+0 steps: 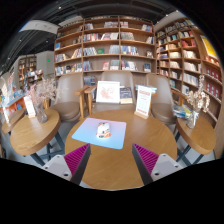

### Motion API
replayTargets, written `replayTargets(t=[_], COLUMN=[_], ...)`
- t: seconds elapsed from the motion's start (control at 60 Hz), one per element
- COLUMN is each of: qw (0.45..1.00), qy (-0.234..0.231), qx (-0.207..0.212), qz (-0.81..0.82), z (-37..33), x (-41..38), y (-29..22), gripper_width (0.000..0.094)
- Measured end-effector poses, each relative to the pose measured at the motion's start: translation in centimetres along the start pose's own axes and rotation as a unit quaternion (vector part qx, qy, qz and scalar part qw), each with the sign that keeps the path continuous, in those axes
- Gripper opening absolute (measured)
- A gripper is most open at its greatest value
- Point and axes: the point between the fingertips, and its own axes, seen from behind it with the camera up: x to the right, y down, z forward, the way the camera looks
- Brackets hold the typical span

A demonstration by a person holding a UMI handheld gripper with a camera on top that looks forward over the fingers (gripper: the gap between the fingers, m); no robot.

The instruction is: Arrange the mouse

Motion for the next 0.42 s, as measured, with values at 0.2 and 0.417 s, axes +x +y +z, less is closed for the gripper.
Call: replayTargets(t=[0.2,0.417], qw=[1.000,1.000], qy=[0.002,0.010], qx=[0.011,0.009], qz=[-0.010,-0.004], z=[-4.8,-6.3], x=[1.3,2.7], y=[1.9,4.0], gripper_width=[0.0858,0.0854])
